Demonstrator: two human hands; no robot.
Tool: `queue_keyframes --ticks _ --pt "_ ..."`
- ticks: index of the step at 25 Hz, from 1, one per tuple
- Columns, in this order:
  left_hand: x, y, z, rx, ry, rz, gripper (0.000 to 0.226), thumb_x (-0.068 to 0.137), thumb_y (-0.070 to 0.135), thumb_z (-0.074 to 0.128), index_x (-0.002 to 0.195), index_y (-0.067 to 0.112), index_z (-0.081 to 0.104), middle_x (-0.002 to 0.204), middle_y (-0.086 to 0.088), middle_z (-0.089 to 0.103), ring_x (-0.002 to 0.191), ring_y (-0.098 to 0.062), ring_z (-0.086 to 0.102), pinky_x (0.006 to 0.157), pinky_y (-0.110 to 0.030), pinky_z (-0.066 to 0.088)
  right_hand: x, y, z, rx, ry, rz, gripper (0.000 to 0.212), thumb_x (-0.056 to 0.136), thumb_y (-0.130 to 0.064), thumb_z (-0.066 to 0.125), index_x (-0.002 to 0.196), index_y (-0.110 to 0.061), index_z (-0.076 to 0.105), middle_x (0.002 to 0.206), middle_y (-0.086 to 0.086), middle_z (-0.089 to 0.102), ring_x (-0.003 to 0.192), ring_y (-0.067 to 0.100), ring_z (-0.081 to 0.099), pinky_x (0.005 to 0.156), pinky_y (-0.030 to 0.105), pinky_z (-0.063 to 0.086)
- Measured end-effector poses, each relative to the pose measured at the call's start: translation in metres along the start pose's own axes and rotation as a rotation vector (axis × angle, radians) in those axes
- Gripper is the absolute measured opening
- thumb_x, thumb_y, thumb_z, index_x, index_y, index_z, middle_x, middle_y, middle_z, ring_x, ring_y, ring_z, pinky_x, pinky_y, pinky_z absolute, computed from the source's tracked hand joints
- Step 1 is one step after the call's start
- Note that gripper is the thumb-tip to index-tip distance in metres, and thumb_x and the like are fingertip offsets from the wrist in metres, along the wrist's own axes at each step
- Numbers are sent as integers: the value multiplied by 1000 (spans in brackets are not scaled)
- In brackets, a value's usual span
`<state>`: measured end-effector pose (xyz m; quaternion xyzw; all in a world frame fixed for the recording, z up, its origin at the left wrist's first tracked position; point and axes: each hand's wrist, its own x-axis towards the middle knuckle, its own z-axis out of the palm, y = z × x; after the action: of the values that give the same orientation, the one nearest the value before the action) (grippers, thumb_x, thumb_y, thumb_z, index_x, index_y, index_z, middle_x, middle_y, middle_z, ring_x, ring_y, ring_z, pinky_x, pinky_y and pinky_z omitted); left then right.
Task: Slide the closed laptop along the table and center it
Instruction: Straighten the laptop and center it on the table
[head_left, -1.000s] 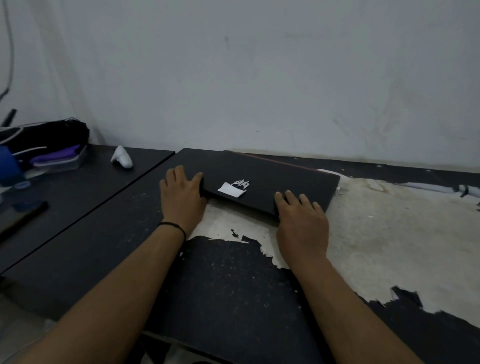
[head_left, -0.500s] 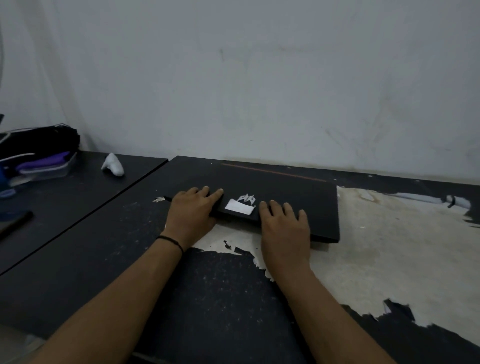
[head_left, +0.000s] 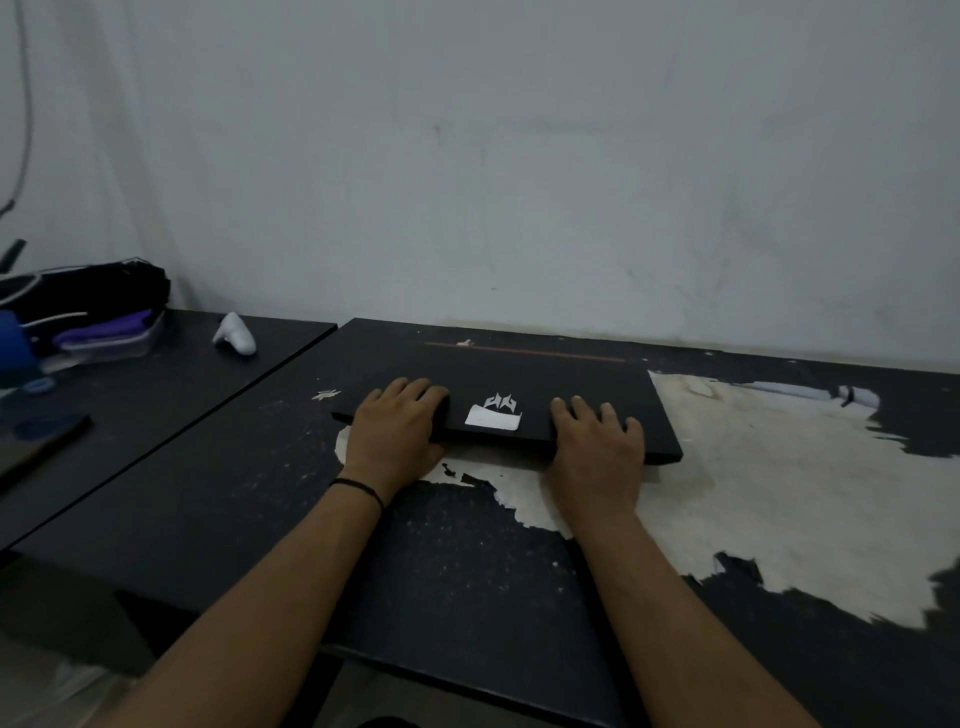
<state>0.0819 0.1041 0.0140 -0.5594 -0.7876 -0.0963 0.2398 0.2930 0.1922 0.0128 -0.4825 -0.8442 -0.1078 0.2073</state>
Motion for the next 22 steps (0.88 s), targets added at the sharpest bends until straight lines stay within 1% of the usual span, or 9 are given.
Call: queue_keyframes --ticks 2,4,7,10,12,16,17,19,22 --pt "-3 0 -2 -19 -4 -66 54 73 23 69 126 24 60 117 0 68 104 -27 62 84 -41 50 -3 0 -2 -6 10 -50 55 88 -18 55 142 -20 47 142 7 55 125 34 52 103 52 39" --pt "-4 0 -4 14 -40 -103 62 81 18 60 141 26 50 123 -1 64 108 -28 60 89 -43 49 -6 2 -6 -21 16 -106 53 88 -18 54 141 -19 49 138 7 59 118 34 57 98 50 43" --pt "-14 7 -12 88 -73 -81 69 83 26 60 149 31 41 124 -2 62 108 -28 60 86 -40 48 -15 15 -11 -46 11 -138 54 89 -19 56 142 -22 47 142 5 57 122 34 56 100 53 43" --pt "-31 24 -22 57 -38 -56 68 78 35 65 144 32 50 118 -1 66 102 -27 61 80 -37 47 -28 37 -20 -59 -35 -123 61 93 -18 52 150 -28 35 154 0 43 138 31 42 110 56 33" --pt "-41 33 -27 -6 -3 -47 67 71 31 69 137 30 59 114 -2 69 100 -29 62 79 -38 48 -40 47 -29 -52 -48 -101 65 92 -16 53 152 -30 31 157 -2 39 142 29 38 113 55 29" --pt "-60 51 -39 -82 51 22 69 61 29 75 129 26 67 117 -3 72 100 -30 66 82 -40 52 -78 65 -50 -51 1 -85 68 82 -20 66 146 -30 44 149 -2 50 134 30 48 108 55 38" --pt "-65 56 -44 -94 60 57 69 62 34 77 129 26 67 119 -2 72 102 -29 66 84 -40 52 -87 71 -54 -45 12 -75 69 78 -21 71 143 -29 49 145 -1 55 131 31 52 104 54 41" --pt "-76 69 -51 -110 76 135 71 65 55 77 130 28 66 122 -1 72 105 -28 66 87 -41 51 -106 87 -60 -40 37 -48 68 73 -26 78 137 -29 57 138 -1 61 124 31 58 98 51 46" --pt "-89 87 -52 -112 95 179 86 66 87 54 129 30 67 124 -2 71 108 -28 67 89 -44 53 -128 105 -63 -20 58 -43 71 68 -36 84 134 -30 59 135 -2 64 120 31 62 96 49 48"
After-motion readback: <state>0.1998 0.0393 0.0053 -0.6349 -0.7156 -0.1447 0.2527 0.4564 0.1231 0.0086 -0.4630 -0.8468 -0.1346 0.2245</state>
